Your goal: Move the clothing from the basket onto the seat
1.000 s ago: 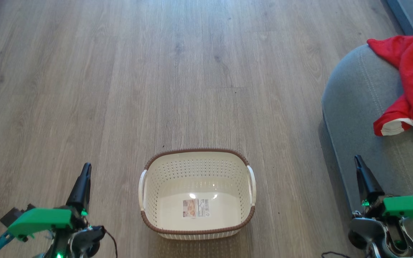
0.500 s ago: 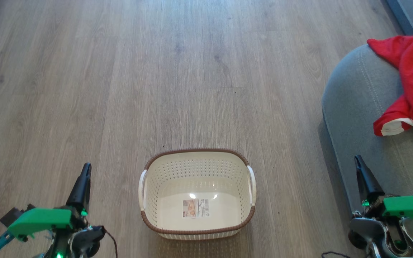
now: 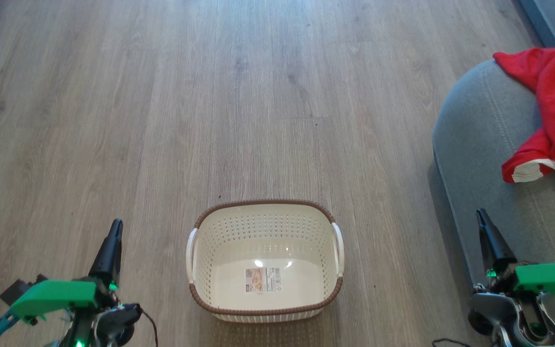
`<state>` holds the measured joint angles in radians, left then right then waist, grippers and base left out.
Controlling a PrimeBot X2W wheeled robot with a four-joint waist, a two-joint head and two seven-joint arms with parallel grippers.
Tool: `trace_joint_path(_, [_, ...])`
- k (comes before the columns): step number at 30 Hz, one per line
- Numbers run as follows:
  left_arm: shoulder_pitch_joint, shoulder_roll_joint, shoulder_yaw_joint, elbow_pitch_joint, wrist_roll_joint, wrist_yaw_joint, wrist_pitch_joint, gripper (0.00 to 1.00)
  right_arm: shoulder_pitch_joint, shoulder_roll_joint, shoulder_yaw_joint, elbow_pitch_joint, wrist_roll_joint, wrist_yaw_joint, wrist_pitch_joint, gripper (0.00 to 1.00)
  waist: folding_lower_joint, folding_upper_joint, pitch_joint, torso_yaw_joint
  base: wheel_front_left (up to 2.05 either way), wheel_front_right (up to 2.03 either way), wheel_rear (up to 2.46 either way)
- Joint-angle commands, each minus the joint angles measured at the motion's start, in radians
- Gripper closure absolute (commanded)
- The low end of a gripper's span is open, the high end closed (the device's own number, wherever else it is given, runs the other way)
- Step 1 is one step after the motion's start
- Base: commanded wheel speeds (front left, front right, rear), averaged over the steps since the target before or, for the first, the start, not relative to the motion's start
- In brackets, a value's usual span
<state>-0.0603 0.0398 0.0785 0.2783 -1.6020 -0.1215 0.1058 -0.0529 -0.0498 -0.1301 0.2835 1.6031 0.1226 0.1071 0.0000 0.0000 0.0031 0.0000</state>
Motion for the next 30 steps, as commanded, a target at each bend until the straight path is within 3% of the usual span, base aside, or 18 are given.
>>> trace_joint_path(1, [-0.048, 0.01, 0.035, -0.033, -0.007, -0.009, 0.007, 1.0, -0.055, -0.001, 0.016, -0.039, 0.005, 0.008, 0.006, 1.0, 0.0, 0.0, 0.0, 0.0, 0.0, 0.0, 0.0])
trace_joint_path(30, [-0.048, 0.01, 0.035, -0.033, -0.007, -0.009, 0.007, 1.0, -0.055, -0.001, 0.016, -0.039, 0.005, 0.008, 0.007, 1.0, 0.0, 0.0, 0.0, 0.0, 0.0, 0.0, 0.0])
